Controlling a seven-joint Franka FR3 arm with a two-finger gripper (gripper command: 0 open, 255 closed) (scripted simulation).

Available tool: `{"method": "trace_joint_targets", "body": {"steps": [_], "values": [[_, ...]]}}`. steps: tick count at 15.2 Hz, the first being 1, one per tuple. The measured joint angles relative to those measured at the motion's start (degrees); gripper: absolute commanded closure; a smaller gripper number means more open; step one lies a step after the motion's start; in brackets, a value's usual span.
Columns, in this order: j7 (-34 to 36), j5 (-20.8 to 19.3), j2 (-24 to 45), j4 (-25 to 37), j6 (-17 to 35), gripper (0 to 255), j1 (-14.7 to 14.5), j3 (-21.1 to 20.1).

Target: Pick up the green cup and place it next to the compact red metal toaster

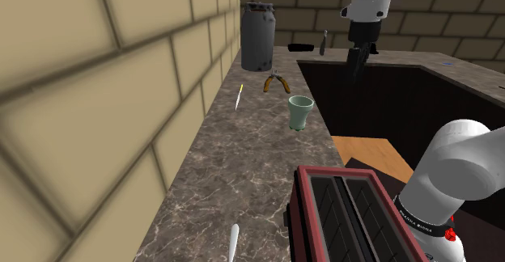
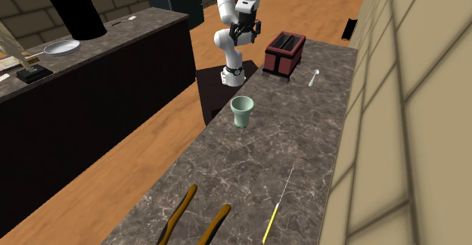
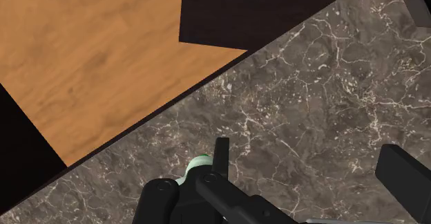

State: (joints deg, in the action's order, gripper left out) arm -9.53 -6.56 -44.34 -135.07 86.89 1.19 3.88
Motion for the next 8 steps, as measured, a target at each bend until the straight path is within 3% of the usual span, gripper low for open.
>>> {"method": "trace_joint_targets", "body": {"steps": [3, 8], "values": [[0.1, -0.3, 1.6, -0.6, 2.3, 0, 0.0, 0.2], [0.6, -1.2, 9.2, -1.5, 11.2, 0, 0.2, 0.9]]}}
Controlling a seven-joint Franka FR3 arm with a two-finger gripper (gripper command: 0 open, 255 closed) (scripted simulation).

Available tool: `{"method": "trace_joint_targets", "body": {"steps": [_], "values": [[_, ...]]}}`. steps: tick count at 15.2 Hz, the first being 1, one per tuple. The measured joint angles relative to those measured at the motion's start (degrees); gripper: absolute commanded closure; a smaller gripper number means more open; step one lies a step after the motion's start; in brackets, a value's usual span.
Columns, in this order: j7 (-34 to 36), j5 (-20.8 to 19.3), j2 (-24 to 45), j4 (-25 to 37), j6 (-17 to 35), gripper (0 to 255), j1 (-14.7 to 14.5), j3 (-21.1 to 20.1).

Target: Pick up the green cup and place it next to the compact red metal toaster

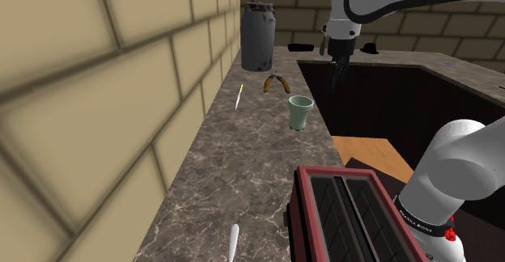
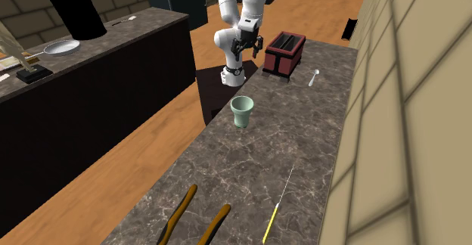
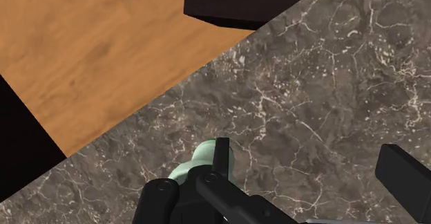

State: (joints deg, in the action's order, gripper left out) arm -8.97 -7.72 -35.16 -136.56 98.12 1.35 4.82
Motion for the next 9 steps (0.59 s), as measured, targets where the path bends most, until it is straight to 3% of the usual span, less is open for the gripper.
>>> {"method": "trace_joint_targets", "body": {"steps": [9], "values": [[1.7, -0.9, 18.1, 3.4, 15.7, 0, -0.1, 0.7]]}}
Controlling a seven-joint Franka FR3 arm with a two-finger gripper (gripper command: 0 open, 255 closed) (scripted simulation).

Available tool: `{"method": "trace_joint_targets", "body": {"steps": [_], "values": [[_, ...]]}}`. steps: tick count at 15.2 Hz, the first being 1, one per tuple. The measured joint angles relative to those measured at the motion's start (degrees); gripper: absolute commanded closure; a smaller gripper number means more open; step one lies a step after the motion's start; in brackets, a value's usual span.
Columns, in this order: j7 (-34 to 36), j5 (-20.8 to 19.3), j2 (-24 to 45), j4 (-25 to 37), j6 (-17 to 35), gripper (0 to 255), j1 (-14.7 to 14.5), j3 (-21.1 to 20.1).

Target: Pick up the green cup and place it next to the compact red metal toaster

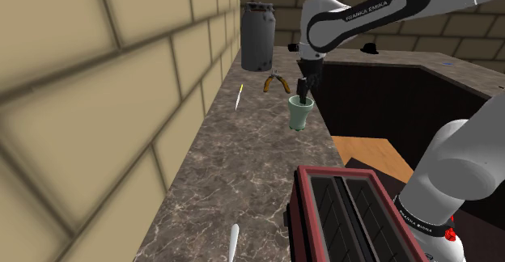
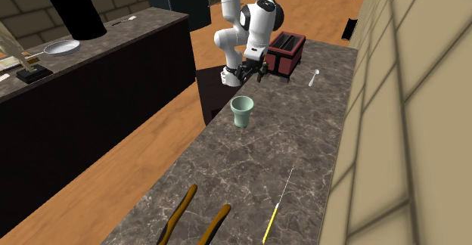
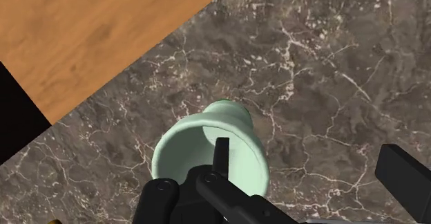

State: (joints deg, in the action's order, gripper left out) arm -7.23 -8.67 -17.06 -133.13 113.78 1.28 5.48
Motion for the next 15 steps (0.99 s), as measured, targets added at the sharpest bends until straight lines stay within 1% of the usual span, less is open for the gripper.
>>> {"method": "trace_joint_targets", "body": {"steps": [2, 4, 5, 12, 15], "values": [[0.4, -0.1, 4.4, 1.3, 3.3, 0, 0.0, 0.1], [0.3, -0.3, 8.8, 3.9, 5.4, 0, 0.2, 0.4], [0.3, -0.4, 9.9, 4.2, 6.3, 0, 0.3, 0.5], [0.5, -0.7, 13.3, 2.1, 11.9, 0, 0.6, 0.9], [0.6, -0.8, 13.8, 1.6, 13.0, 0, 0.7, 1.0]]}}
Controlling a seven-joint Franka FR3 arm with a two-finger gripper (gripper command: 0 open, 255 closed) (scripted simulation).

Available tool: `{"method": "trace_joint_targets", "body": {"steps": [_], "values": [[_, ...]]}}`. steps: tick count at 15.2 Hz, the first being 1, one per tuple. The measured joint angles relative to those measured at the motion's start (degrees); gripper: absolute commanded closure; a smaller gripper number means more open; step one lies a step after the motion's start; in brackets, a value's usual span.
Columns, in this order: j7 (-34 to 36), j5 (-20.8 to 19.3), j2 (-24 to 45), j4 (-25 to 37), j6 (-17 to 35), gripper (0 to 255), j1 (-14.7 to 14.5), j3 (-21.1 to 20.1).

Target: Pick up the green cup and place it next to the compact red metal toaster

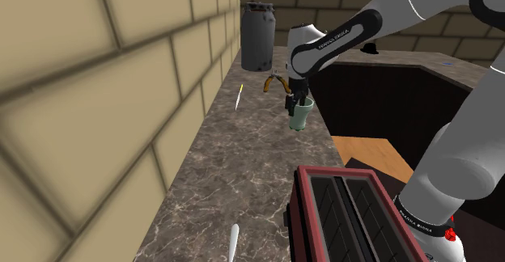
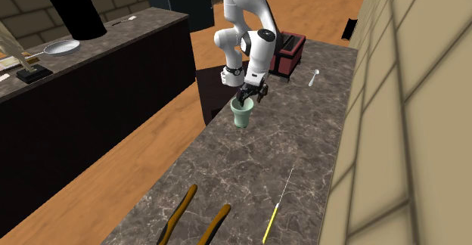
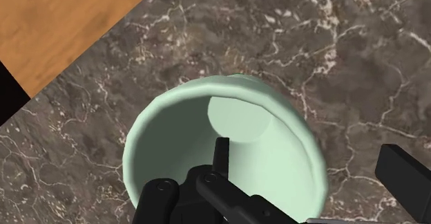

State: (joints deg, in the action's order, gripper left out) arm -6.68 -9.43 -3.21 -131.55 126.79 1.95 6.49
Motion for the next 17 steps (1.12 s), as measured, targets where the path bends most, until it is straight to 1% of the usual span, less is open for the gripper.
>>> {"method": "trace_joint_targets", "body": {"steps": [4, 5, 15, 17], "values": [[0.0, 0.0, 0.1, 0.0, 0.2, 0, 0.0, 0.0], [0.0, 0.0, 0.1, 0.0, 0.2, 255, 0.0, 0.0], [0.0, 0.0, 0.1, 0.0, 0.2, 255, 0.0, 0.0], [-0.1, 0.0, -0.4, 0.4, -0.7, 255, 0.0, 0.0]]}}
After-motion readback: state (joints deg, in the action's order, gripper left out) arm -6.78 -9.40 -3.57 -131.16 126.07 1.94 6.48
